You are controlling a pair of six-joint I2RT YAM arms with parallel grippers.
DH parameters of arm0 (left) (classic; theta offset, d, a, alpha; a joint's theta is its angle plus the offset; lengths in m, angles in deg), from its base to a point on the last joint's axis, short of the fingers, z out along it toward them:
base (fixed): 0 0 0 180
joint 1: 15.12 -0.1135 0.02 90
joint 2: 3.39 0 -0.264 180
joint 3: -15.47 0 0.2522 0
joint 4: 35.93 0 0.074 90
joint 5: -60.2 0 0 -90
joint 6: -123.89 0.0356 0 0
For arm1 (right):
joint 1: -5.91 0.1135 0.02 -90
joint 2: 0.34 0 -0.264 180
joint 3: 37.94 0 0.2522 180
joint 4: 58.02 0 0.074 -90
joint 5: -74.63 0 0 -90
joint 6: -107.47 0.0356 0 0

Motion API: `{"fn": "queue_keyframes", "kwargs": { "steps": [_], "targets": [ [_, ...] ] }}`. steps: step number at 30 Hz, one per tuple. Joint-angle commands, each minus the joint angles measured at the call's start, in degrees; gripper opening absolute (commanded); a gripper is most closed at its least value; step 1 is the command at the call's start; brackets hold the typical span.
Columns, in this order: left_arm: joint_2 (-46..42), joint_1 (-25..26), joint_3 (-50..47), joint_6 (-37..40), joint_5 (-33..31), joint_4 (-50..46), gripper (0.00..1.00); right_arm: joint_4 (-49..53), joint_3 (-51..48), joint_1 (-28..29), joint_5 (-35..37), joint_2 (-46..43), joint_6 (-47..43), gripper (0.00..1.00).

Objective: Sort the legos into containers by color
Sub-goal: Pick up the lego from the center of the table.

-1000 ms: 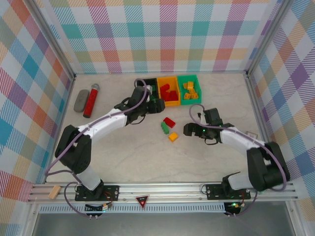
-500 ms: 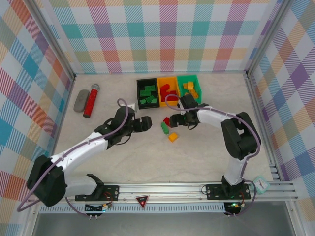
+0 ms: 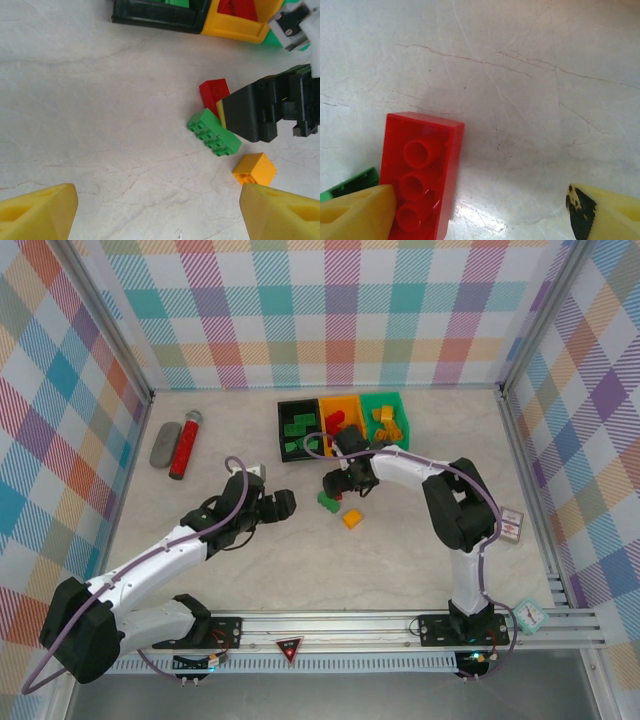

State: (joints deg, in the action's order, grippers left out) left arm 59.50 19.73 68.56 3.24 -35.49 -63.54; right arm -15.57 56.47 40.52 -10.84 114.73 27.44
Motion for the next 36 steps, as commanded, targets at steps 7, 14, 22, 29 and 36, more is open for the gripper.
{"fn": "queue_keyframes", "kwargs": {
  "steps": [7,14,22,29,36],
  "targets": [
    [0.2,0.3,-0.2,-0.6,-0.9,-0.7,0.84,4.9,5.3,1.4,-4.0,5.3,0.9,0.84],
    [-0.4,0.3,0.1,0.0,-1.3,-1.6,0.84,4.6,7.0,3.2,-5.9,7.5,2.4,0.81],
    [-0.8,0.3,-0.4,0.0,-1.6,-1.6,0.84,6.6,11.3,5.4,-6.2,10.3,3.0,0.67],
    [-2.0,0.3,-0.1,0.8,-2.2,-4.6,0.84,6.9,12.1,6.0,-5.5,10.4,4.9,0.44],
    [-1.9,0.3,-0.2,0.7,-2.2,-4.2,0.84,6.2,10.3,6.0,-4.2,7.0,4.7,0.26]
  ]
}}
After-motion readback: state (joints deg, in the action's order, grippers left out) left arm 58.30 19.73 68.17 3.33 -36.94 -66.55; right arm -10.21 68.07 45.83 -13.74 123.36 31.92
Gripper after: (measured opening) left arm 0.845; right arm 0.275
